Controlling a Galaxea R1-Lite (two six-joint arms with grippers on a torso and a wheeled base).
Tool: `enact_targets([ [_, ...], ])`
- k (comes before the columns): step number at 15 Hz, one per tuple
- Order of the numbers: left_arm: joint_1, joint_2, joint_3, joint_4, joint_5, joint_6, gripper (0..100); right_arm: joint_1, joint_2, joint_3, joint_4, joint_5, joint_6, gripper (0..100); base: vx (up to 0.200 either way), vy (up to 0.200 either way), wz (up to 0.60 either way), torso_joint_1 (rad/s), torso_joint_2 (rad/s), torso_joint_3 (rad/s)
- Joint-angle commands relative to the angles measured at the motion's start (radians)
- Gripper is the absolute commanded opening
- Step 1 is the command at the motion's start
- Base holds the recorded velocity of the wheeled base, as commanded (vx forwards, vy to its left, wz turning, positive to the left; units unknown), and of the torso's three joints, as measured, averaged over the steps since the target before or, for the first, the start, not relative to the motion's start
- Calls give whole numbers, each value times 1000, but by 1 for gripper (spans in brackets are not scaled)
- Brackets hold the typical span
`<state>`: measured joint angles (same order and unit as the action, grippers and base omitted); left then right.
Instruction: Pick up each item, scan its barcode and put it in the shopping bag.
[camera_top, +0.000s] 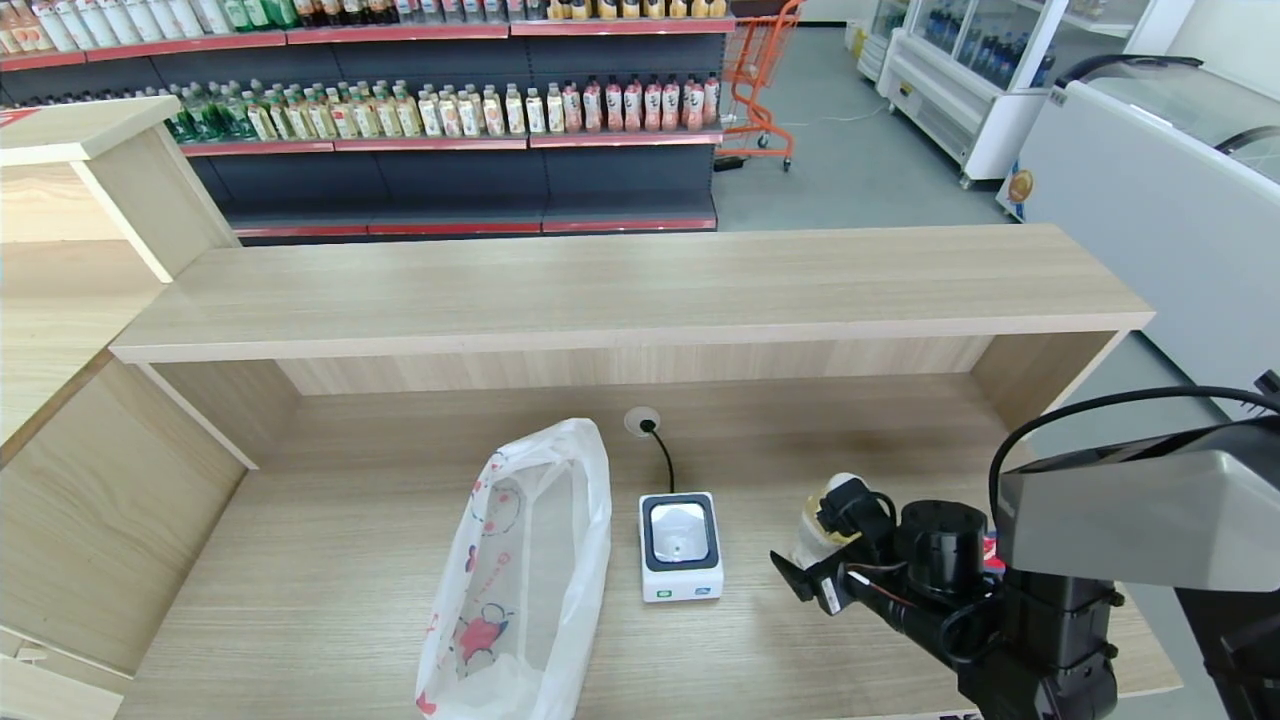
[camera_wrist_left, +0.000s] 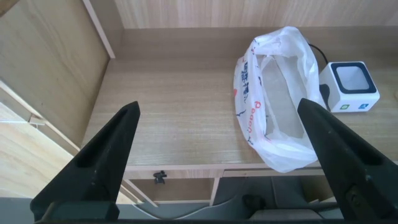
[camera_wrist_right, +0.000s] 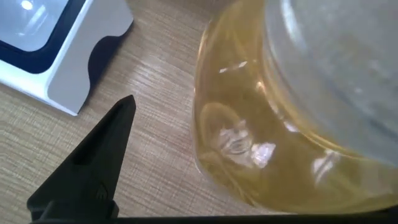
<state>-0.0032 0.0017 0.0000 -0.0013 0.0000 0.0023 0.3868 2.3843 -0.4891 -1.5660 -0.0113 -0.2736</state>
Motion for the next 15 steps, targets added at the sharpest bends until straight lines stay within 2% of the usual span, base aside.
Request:
enact_targets([
  [1, 0, 0, 0, 0, 0, -1, 100, -5, 19, -20, -5, 25, 4, 100, 0, 0, 0, 0, 0, 0],
  [2, 0, 0, 0, 0, 0, 1, 100, -9, 26, -26, -5, 56, 4, 0, 0, 0, 0, 0, 0, 0],
  [15, 0, 0, 0, 0, 0, 1, 100, -65, 43, -78, -5, 113, 22, 0, 0, 0, 0, 0, 0, 0],
])
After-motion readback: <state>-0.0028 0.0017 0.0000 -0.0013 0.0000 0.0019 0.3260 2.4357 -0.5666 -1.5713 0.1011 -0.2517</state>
